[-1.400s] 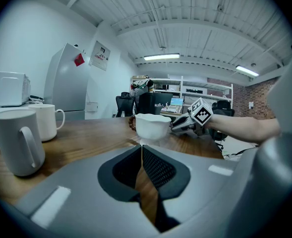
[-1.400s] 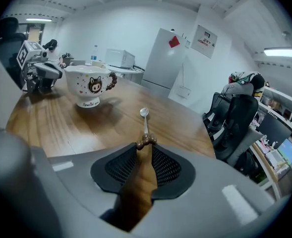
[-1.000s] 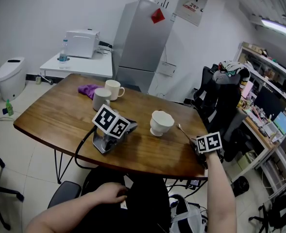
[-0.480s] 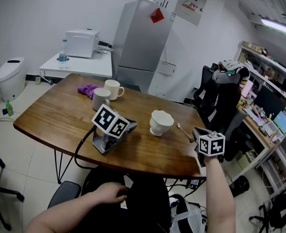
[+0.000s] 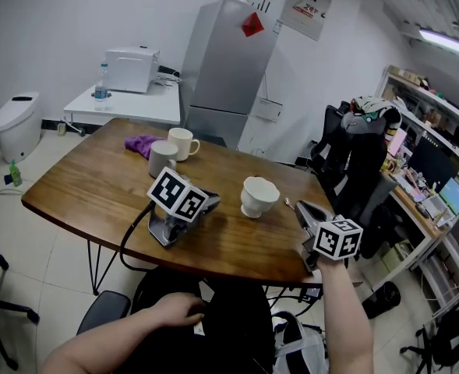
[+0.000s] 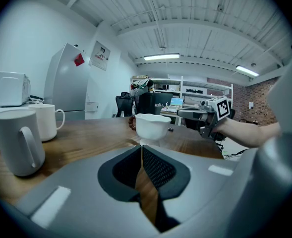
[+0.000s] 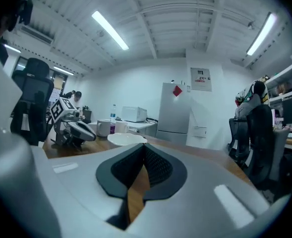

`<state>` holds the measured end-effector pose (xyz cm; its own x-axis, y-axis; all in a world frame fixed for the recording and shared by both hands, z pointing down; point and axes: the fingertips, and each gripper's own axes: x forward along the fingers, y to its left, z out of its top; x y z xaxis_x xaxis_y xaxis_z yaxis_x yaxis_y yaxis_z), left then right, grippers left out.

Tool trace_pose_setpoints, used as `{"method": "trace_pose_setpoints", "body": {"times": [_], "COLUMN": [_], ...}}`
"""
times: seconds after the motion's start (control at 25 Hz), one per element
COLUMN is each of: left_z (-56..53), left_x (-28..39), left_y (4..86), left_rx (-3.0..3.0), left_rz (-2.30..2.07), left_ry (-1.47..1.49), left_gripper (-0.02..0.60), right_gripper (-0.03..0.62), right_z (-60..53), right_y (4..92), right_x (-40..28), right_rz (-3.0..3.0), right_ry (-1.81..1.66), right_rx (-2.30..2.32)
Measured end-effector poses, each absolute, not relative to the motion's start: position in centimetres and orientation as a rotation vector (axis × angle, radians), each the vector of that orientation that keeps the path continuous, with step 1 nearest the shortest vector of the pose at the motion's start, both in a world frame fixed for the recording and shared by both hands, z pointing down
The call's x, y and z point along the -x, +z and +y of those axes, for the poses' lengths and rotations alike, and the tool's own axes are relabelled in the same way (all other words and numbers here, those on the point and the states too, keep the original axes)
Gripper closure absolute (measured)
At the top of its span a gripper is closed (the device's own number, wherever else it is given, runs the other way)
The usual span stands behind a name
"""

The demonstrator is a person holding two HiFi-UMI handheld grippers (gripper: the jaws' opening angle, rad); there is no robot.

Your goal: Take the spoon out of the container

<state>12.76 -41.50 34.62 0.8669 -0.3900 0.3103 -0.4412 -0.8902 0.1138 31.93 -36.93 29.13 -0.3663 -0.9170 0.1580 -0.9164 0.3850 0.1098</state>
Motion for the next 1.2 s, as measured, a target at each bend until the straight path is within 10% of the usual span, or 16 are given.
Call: {"method": "trace_pose_setpoints", "body": {"times": [1.2], "left_z": [-41.4], "left_x": [-12.6], "left_y": [34.5], "left_rx": [-2.86], "left_rz": [-0.643], "left_ry": [0.418], "left_gripper": [0.569], "right_gripper": [0.592], "right_z": [-37.5], "right_y": [32.1], "right_x": [-31.3], "right_rz": [-2.571], "right_ry": [0.231], "right_rx": [-1.567]}}
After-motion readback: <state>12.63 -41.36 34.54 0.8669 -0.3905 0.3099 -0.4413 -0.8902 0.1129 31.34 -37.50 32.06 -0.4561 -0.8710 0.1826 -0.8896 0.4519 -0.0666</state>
